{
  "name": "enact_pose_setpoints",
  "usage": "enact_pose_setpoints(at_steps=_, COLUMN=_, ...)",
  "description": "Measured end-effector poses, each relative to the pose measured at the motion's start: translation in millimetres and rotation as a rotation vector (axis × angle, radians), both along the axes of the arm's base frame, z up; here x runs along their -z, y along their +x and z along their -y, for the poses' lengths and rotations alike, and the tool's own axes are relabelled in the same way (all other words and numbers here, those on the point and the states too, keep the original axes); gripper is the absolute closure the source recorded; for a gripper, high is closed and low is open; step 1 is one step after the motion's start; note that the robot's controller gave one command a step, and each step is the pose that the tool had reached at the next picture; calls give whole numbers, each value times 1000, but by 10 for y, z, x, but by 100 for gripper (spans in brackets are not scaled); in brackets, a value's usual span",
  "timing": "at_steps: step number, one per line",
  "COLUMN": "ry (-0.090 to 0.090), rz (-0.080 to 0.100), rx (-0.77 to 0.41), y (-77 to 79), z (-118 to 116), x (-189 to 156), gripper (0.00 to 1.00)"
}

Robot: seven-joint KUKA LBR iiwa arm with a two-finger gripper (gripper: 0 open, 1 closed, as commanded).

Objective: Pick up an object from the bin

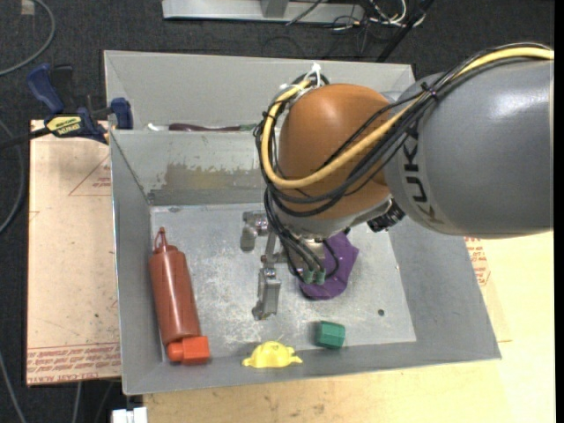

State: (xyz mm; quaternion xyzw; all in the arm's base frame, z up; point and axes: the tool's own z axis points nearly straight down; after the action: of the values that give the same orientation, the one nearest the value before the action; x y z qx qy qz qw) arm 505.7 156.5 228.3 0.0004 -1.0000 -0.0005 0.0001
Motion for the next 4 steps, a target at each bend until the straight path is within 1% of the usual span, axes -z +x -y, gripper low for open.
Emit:
enact_pose_setpoints(at_steps=1, ry=2, rz=1, rx=-86, y=301, z=154, x=32, gripper=0)
enact_pose_setpoints(at_steps=2, ry=1, rz=8, rx=-303, y=633, z=583, x=457, gripper=0)
enact_pose_setpoints(at_steps=3, ry=0, rz=-2, rx=-306, y=624, z=802, x=714, gripper=0)
enact_pose_setpoints(at_steps=4, ry=3, rz=3, rx=-200, y=565, z=1016, x=591, gripper=0)
